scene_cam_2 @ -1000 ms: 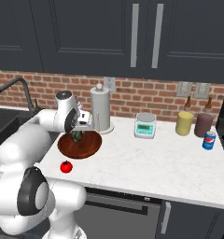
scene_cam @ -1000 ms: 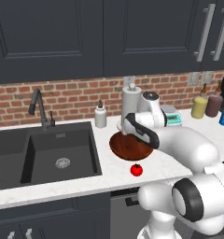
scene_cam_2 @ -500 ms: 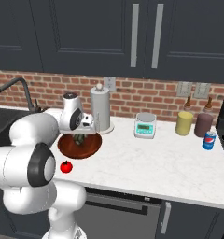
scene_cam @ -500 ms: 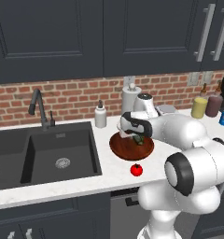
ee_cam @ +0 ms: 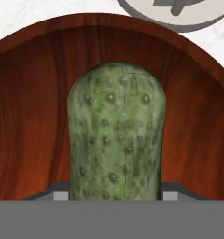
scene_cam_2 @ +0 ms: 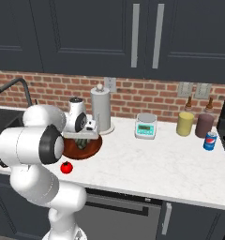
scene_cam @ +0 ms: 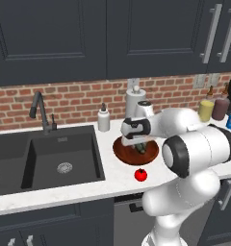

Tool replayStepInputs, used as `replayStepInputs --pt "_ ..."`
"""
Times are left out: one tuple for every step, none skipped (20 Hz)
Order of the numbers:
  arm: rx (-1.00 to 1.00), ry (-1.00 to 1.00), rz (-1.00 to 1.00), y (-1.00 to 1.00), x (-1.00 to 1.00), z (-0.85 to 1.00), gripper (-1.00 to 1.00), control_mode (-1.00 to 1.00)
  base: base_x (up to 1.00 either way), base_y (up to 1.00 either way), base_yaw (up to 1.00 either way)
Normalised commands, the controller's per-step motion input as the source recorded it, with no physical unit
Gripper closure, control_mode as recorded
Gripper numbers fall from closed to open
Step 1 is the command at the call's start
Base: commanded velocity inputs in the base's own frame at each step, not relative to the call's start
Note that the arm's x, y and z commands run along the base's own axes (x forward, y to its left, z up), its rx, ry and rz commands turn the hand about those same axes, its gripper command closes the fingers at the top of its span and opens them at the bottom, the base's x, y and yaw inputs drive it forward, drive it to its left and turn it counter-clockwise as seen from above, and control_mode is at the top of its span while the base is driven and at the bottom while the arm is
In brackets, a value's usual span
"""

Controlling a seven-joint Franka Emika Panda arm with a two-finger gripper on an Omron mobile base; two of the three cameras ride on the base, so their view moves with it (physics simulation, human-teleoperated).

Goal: Pick the cucumber from the sink and place it in the bowl. Then pick the bowl and place it in the microwave. Then close the microwave door and press the start button.

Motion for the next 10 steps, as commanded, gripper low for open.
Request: replayStepInputs --pt "0.00 0.07 0.00 0.00 0.11 -0.26 1.00 -1.00 0.00 0.00 0.00" --pt "0.00 0.07 0.00 0.00 0.12 -0.21 1.00 -1.00 0.00 0.00 0.00" --pt "0.00 0.06 0.00 0.00 0.11 -0.20 1.00 -1.00 0.00 0.00 0.00" --pt "0.00 0.05 0.00 0.00 0.10 -0.19 1.00 -1.00 0.00 0.00 0.00" --pt "0.00 0.00 0.00 0.00 0.04 -0.19 1.00 -1.00 0.00 0.00 0.00" --pt "0.00 0.00 0.00 0.00 0.01 -0.16 1.00 -1.00 0.00 0.00 0.00" --pt "0.00 0.00 0.00 0.00 0.00 -0.16 1.00 -1.00 0.00 0.00 0.00" --pt "0.00 0.00 0.00 0.00 0.00 -0.16 1.00 -1.00 0.00 0.00 0.00" --pt "0.00 0.00 0.00 0.00 0.00 -0.16 1.00 -1.00 0.00 0.00 0.00" --pt "0.00 0.00 0.00 0.00 0.00 -0.16 1.00 -1.00 0.00 0.00 0.00"
